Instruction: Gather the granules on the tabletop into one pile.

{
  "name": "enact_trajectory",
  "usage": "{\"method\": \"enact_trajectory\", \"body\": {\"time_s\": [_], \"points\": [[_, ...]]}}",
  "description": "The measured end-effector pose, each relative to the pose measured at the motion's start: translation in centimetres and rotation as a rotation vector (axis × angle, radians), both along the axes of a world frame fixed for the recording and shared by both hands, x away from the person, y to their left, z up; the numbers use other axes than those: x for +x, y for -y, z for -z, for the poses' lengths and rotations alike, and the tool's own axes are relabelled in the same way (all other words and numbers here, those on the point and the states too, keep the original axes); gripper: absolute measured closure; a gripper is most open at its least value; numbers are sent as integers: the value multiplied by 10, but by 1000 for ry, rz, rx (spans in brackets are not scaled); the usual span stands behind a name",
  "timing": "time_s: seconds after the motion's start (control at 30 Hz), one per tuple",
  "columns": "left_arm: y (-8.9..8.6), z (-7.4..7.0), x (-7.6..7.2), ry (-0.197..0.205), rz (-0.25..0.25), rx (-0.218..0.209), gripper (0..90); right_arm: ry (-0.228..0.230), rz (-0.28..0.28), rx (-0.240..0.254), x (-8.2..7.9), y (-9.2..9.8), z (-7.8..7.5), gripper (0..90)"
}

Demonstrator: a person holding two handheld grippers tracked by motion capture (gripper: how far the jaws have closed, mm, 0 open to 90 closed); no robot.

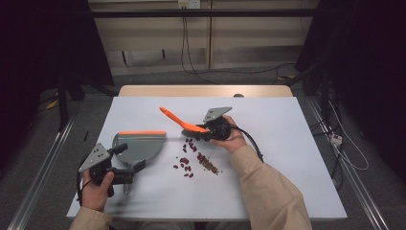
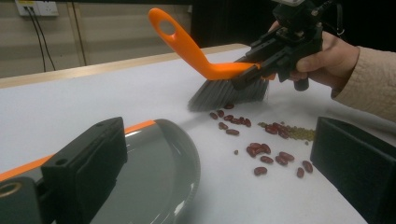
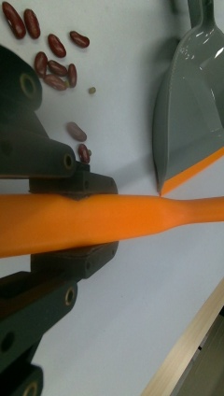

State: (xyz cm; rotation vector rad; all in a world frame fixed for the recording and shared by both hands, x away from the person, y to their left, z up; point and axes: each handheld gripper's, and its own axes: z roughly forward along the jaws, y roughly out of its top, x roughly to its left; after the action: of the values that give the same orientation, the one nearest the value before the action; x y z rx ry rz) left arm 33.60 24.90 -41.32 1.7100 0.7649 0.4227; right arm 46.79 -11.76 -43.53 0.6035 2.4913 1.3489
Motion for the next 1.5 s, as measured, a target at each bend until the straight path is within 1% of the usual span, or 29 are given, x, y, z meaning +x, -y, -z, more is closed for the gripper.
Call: {"method": "enact_trajectory", "body": {"time_s": [0.03,0.27,0.33,0.5,0.63,0.83,1.07,1.17,1.23,1.27,1.33,1.37,1.43,1.5], "points": [[0,0,0,0,0,0,37,-8,-9,4,-1,0,0,704],[1,0,0,-1,1,8,36,-11,-37,-5,-12,1,-1,702],[1,0,0,-1,0,8,36,-18,-49,-1,-15,1,-1,701],[1,1,0,-5,-5,5,36,-13,-66,-11,-24,1,-2,700],[1,0,0,-1,-4,4,36,-20,-76,-8,-32,1,-2,700],[1,0,0,-1,-9,0,36,-22,-98,-18,-43,0,-3,699],[1,0,0,-1,-10,-1,36,-23,-98,-9,-52,1,-3,701],[1,0,0,-2,-10,-1,36,-20,-99,-13,-56,1,-4,701],[1,0,0,-2,-9,-1,36,-30,-100,-6,-57,1,-4,702],[1,0,0,-2,-9,0,36,-23,-98,-10,-58,1,-5,702],[1,0,0,-3,-10,0,36,-30,-100,-7,-59,1,-5,703],[1,0,0,-4,-9,1,36,-24,-96,-8,-60,1,-5,703],[1,0,0,-3,-7,2,36,-34,-100,1,-60,2,-5,704],[1,0,0,-2,-3,6,36,-31,-98,3,-60,2,-6,706]]}}
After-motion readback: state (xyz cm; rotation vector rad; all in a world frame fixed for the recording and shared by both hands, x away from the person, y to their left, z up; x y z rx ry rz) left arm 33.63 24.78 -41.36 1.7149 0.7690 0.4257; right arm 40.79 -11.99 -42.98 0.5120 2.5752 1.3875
